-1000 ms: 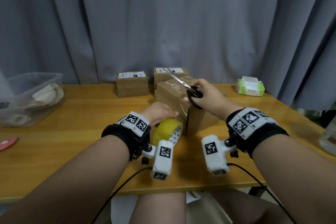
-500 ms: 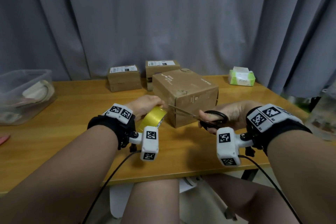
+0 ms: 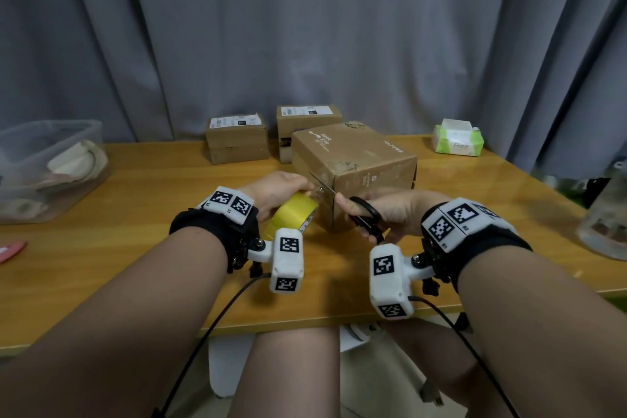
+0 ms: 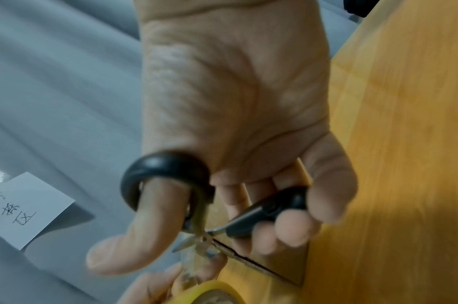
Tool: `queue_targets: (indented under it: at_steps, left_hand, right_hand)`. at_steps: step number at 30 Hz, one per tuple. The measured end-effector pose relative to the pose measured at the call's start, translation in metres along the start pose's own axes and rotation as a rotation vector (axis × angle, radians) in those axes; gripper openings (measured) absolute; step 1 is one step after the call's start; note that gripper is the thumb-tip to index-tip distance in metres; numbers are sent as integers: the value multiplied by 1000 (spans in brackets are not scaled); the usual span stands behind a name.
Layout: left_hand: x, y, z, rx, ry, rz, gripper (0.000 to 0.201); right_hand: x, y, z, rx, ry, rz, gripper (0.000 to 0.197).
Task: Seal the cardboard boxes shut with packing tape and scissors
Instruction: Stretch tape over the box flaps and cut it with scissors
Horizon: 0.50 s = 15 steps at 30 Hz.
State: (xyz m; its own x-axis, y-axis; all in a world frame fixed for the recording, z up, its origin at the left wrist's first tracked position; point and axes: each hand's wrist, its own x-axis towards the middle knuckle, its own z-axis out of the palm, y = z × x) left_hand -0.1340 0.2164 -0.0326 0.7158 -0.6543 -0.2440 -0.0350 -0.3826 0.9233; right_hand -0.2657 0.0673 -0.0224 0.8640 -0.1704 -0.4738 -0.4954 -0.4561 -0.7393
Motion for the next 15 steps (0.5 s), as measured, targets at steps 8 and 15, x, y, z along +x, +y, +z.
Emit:
queue_targets:
  at_steps: [8,15]
  left_hand:
    - [-1,-5,-4,-45,13,-18,26]
    - [1,-10,-9,-78,14,-12,22]
  right_hand:
    - [4,4,4,-5,142,-163,51]
    - [13,18,4,-72,188,-192,36]
